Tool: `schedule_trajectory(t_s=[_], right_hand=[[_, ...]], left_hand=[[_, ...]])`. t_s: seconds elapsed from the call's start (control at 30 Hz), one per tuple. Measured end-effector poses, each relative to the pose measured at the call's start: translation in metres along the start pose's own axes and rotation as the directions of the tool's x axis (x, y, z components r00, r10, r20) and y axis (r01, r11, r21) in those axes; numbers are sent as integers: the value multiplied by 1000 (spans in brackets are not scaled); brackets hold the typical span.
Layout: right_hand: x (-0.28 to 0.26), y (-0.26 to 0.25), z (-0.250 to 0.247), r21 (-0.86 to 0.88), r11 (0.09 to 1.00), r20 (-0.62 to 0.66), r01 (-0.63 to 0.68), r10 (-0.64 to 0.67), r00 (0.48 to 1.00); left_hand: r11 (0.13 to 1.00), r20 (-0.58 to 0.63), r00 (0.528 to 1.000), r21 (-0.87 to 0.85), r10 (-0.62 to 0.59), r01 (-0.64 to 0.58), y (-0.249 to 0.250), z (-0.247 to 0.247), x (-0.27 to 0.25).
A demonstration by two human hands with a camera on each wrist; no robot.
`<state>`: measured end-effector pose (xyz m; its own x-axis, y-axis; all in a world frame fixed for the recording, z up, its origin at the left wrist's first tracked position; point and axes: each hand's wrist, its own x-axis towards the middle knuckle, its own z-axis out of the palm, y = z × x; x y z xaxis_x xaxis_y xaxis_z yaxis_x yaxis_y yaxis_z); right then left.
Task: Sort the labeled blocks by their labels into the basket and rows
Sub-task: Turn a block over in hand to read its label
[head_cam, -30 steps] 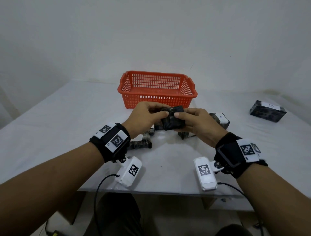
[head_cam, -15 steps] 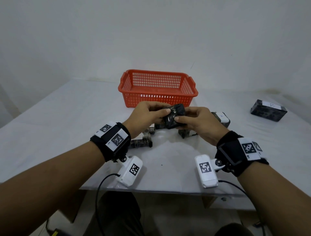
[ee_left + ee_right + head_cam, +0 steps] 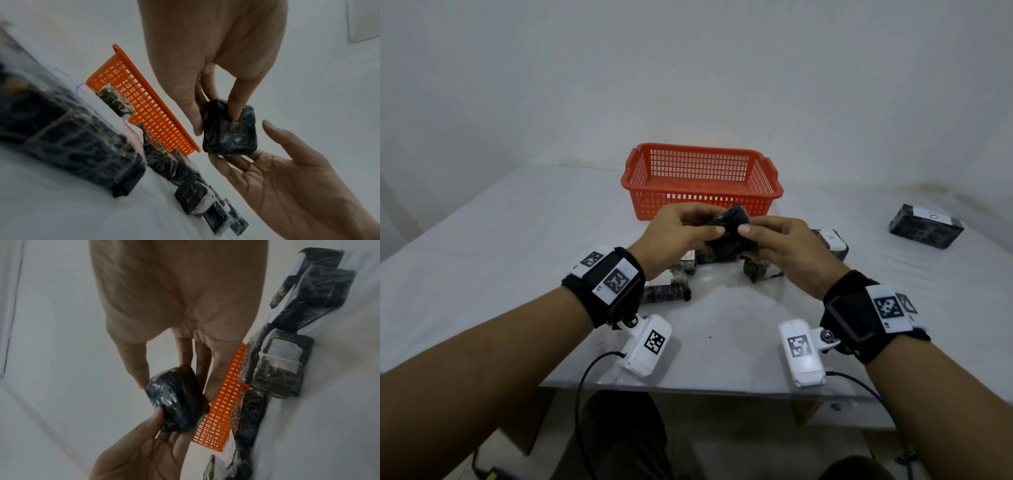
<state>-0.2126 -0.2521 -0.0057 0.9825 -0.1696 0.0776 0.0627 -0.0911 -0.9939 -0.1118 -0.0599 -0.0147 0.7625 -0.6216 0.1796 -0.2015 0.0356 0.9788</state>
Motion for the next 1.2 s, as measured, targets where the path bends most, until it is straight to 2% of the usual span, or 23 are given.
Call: schedule_trajectory(t_s=[0.23, 0.3, 0.5, 0.67, 0.8, 0.97, 1.1, 1.2], right_hand=[[-3, 2, 1, 187, 970, 67, -155, 145, 987], [-3, 2, 1, 232, 962, 44, -142, 136, 990], [0, 3, -1, 148, 989, -20, -10, 13, 1000], [-1, 5, -1, 109, 994, 0, -26, 26, 1000], [-2, 5, -1, 75, 997, 1, -2, 2, 1000], [-1, 7, -6, 21, 999, -37, 32, -32, 999], [-2, 8, -6, 100, 995, 56, -3, -2, 998], [-3, 10, -8, 69, 998, 42, 9, -12, 999]], left_hand=[[1000, -12, 1000, 4, 12, -12, -8, 0, -2], [1000, -9, 1000, 18, 17, -17, -7, 1, -3], [994, 105, 993, -90, -58, 68, 4, 7, -8], [999, -1, 999, 3, -43, 43, 1, 8, -5], [999, 24, 999, 10, -31, 30, 0, 11, -8], [996, 98, 993, -62, -58, 65, -1, 9, -10], [998, 52, 997, -24, -54, 55, 1, 9, -9], [997, 53, 996, -36, -66, 68, 0, 9, -8]])
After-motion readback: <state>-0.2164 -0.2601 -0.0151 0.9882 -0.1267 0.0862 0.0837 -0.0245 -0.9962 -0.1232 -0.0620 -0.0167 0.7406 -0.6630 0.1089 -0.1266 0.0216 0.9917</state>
